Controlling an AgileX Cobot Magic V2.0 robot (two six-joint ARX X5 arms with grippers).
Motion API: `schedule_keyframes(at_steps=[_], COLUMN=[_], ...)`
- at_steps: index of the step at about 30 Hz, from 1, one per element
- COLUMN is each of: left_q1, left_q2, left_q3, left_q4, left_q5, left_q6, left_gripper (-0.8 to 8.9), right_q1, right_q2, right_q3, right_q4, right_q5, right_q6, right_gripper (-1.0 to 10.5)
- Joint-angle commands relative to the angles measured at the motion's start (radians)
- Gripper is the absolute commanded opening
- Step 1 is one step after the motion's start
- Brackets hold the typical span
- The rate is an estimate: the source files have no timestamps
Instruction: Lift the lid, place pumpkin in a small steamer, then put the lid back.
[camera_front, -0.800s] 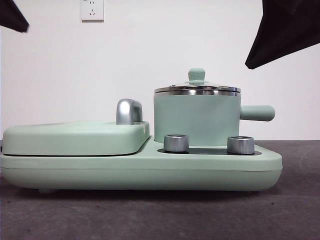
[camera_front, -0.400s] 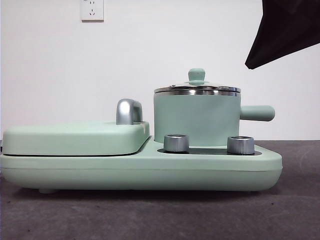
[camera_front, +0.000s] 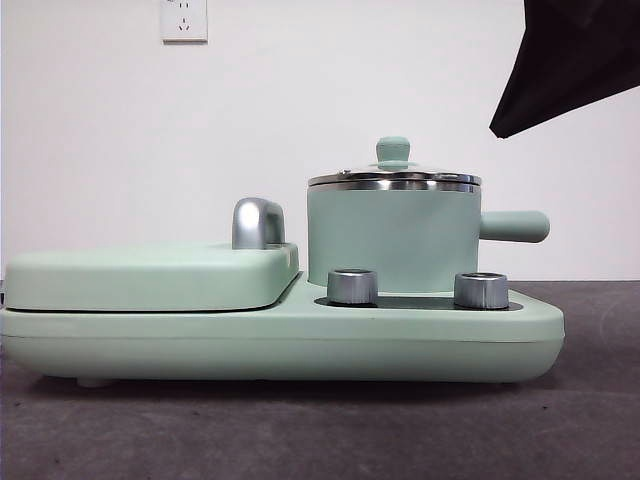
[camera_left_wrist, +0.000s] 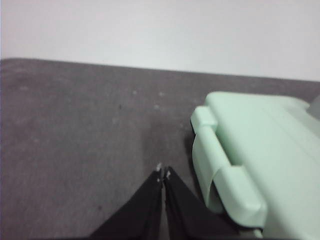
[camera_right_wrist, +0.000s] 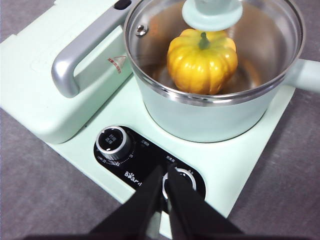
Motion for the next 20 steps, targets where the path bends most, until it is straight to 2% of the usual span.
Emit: schedule_keyframes(at_steps=[1,17,20], left_q1=[0.001,0.001,0.001], left_q2=[-0.003,-0.002,-0.002], left_q3=[-0.020,-0.020,-0.020], left_q4=[-0.022,-0.028,-0.028], left_q5=[-0.002,-0.002,-0.002], left_q6=[0.007,0.007,0.007], left_gripper=[0.07,0.07,0.07], right_q1=[0.007,0.006,0.006], right_q2=[0.007,0.007,0.006], right_q3=[0.008,0.008,0.008], right_q4=[0.012,0.012,0.045], right_q5=[0.000,0.000,0.035], right_q6=[-0.005,-0.005,-0.013], right_gripper=[0.1,0.1,0.1])
